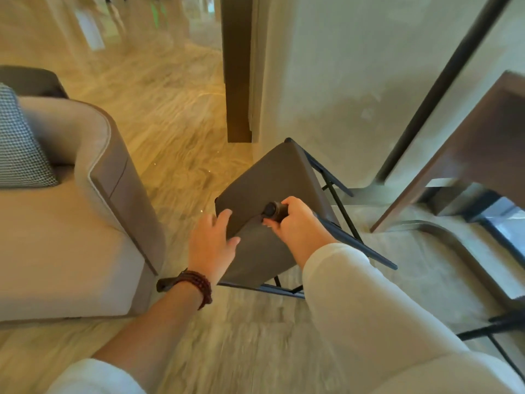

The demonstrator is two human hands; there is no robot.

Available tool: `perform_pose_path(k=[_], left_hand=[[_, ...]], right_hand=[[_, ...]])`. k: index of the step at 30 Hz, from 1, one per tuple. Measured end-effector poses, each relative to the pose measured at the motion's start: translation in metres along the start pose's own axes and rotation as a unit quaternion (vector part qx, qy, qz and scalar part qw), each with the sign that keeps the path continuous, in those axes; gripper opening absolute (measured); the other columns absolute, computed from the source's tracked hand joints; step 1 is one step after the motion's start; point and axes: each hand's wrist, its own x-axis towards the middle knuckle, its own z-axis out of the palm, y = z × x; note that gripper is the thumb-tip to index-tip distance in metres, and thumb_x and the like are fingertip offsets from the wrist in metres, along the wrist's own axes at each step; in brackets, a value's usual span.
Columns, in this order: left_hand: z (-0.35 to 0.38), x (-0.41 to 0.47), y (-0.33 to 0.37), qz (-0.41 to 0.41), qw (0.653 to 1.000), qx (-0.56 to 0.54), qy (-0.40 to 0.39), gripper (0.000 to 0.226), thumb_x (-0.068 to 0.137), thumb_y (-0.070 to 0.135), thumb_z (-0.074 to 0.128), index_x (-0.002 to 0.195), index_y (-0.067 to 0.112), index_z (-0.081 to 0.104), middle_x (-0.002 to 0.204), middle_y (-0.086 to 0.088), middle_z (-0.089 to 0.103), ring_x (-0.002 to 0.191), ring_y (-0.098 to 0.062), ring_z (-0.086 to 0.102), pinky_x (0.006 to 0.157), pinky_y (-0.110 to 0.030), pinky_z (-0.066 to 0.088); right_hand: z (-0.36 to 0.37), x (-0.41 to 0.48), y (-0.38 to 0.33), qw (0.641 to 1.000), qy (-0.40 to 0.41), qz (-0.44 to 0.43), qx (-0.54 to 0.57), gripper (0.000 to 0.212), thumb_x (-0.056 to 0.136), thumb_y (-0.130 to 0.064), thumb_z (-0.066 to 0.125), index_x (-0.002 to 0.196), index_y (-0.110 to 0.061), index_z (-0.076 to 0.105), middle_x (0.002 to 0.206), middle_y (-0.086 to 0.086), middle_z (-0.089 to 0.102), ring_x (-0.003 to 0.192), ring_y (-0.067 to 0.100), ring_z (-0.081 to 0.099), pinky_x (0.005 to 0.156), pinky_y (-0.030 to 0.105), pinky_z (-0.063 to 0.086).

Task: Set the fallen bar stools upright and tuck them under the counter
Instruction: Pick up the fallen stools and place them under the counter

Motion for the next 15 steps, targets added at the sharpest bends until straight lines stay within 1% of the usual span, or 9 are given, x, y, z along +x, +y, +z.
perform_pose_path(k=[1, 2, 3, 4, 5, 6, 8, 11, 15], left_hand=[[0.006, -0.002, -0.009, -0.016, 0.995, 0.094, -0.042, 0.059, 0.089, 0.035, 0.061, 0.141, 0.026, 0.035, 0.121, -0.004, 0.051, 0.111, -0.023, 0.051, 0.09, -0.035, 0.043], [0.014, -0.003, -0.015, -0.047, 0.986, 0.131, -0.091, 0.059, 0.089, 0.035, 0.06, 0.142, 0.027, 0.033, 0.125, -0.003, 0.052, 0.114, -0.023, 0.051, 0.095, -0.038, 0.042], [0.022, -0.004, -0.015, -0.086, 0.983, 0.105, -0.126, 0.055, 0.091, 0.03, 0.057, 0.141, 0.027, 0.034, 0.124, -0.002, 0.056, 0.114, -0.023, 0.054, 0.097, -0.041, 0.042], [0.029, -0.004, -0.01, -0.099, 0.982, 0.072, -0.141, 0.051, 0.094, 0.022, 0.053, 0.141, 0.026, 0.035, 0.12, -0.001, 0.06, 0.11, -0.022, 0.058, 0.095, -0.04, 0.045], [0.032, -0.003, -0.003, -0.096, 0.985, 0.061, -0.132, 0.047, 0.096, 0.015, 0.048, 0.14, 0.024, 0.037, 0.118, -0.002, 0.063, 0.106, -0.022, 0.061, 0.091, -0.036, 0.049], [0.031, 0.002, 0.006, -0.084, 0.986, 0.08, -0.117, 0.045, 0.097, 0.01, 0.044, 0.14, 0.021, 0.039, 0.119, -0.002, 0.064, 0.104, -0.021, 0.062, 0.084, -0.031, 0.049], [0.028, 0.015, 0.025, -0.056, 0.987, 0.107, -0.104, 0.045, 0.096, 0.006, 0.039, 0.139, 0.019, 0.04, 0.124, -0.001, 0.063, 0.107, -0.019, 0.061, 0.076, -0.026, 0.044], [0.026, 0.03, 0.055, -0.003, 0.984, 0.134, -0.119, 0.049, 0.094, 0.003, 0.037, 0.14, 0.019, 0.038, 0.131, 0.003, 0.06, 0.109, -0.018, 0.061, 0.073, -0.025, 0.043], [0.031, 0.042, 0.108, 0.067, 0.977, 0.174, -0.107, 0.045, 0.093, 0.004, 0.037, 0.135, 0.019, 0.039, 0.126, 0.004, 0.062, 0.092, -0.019, 0.066, 0.065, -0.029, 0.051]], right_hand=[[-0.005, -0.001, -0.01, 1.0, -0.004, 0.001, 0.001, 0.039, 0.082, -0.005, 0.058, 0.12, -0.008, 0.049, 0.109, 0.021, 0.056, 0.102, 0.043, 0.061, 0.031, 0.038, 0.049], [-0.011, -0.002, -0.02, 1.0, -0.011, 0.002, 0.002, 0.037, 0.084, -0.006, 0.057, 0.12, -0.008, 0.048, 0.111, 0.021, 0.055, 0.104, 0.044, 0.061, 0.036, 0.038, 0.052], [-0.018, -0.005, -0.029, 1.0, -0.021, 0.001, -0.001, 0.034, 0.086, -0.006, 0.056, 0.119, -0.007, 0.047, 0.112, 0.022, 0.055, 0.106, 0.044, 0.06, 0.042, 0.039, 0.055], [-0.025, -0.005, -0.04, 1.0, -0.03, 0.001, -0.003, 0.032, 0.087, -0.006, 0.054, 0.118, -0.006, 0.046, 0.116, 0.023, 0.055, 0.108, 0.044, 0.06, 0.044, 0.039, 0.055], [-0.031, -0.006, -0.048, 0.999, -0.039, 0.004, -0.004, 0.032, 0.088, -0.006, 0.053, 0.118, -0.005, 0.046, 0.121, 0.025, 0.054, 0.109, 0.043, 0.059, 0.042, 0.038, 0.054], [-0.037, -0.006, -0.058, 0.999, -0.045, 0.008, -0.004, 0.032, 0.088, -0.005, 0.052, 0.119, -0.004, 0.047, 0.126, 0.027, 0.052, 0.111, 0.043, 0.058, 0.042, 0.038, 0.054], [-0.053, -0.007, -0.079, 0.998, -0.055, 0.015, 0.001, 0.03, 0.087, -0.004, 0.053, 0.117, -0.001, 0.048, 0.13, 0.028, 0.051, 0.112, 0.042, 0.058, 0.054, 0.036, 0.056], [-0.08, -0.009, -0.114, 0.997, -0.07, -0.001, 0.017, 0.025, 0.088, -0.005, 0.055, 0.112, 0.001, 0.049, 0.129, 0.031, 0.052, 0.113, 0.042, 0.059, 0.072, 0.037, 0.057], [-0.12, -0.008, -0.16, 0.996, -0.067, -0.035, 0.044, 0.017, 0.092, -0.012, 0.057, 0.105, -0.002, 0.051, 0.13, 0.03, 0.052, 0.116, 0.044, 0.056, 0.083, 0.033, 0.057]])
